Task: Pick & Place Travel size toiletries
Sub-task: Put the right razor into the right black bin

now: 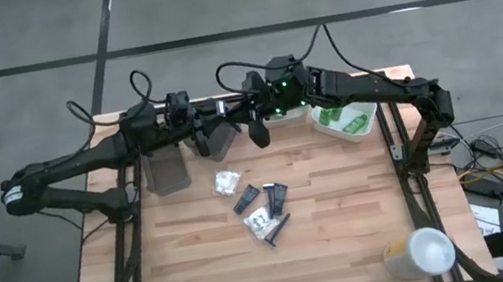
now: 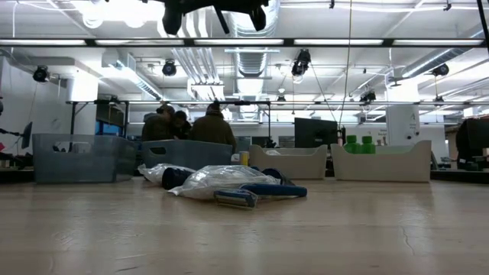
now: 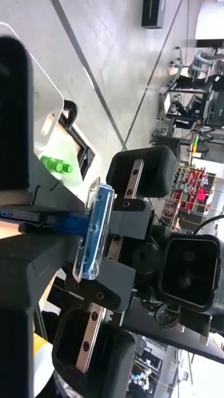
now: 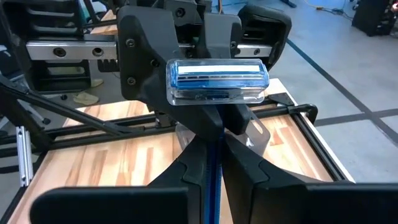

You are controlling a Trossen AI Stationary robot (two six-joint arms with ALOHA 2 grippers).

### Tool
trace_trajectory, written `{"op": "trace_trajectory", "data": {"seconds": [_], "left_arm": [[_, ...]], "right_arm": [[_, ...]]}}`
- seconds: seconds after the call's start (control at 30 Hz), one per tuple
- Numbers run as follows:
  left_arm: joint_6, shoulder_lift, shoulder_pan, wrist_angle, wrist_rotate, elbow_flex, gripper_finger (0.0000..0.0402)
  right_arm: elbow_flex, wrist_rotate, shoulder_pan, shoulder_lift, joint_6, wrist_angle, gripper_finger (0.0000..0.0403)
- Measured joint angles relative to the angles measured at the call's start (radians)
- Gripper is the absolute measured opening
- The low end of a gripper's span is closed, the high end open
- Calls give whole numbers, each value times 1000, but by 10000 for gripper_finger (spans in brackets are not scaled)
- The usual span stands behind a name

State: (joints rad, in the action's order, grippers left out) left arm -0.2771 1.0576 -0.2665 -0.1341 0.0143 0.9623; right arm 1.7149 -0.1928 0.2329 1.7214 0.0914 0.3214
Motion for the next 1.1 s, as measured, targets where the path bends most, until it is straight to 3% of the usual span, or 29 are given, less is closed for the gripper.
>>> {"op": "trace_trajectory", "data": {"seconds": [0.23, 0.53, 0.8, 0.97, 1.1], "left_arm": [[18, 0, -12, 13, -4, 0, 33], [-1, 0, -55, 97, 23, -2, 33], [-42, 9, -98, 253, 212, -2, 33], [-187, 32, -123, 336, 332, -31, 34], [-301, 61, -137, 320, 352, -104, 35]], "right_arm": [[-1, 13, 0, 0, 8, 3, 50], [-2, 16, 30, -2, 14, 47, 141], [-8, 17, 56, -2, 38, 107, 212], [-26, 19, 58, -2, 59, 111, 235], [-36, 19, 58, -2, 59, 110, 246]]}}
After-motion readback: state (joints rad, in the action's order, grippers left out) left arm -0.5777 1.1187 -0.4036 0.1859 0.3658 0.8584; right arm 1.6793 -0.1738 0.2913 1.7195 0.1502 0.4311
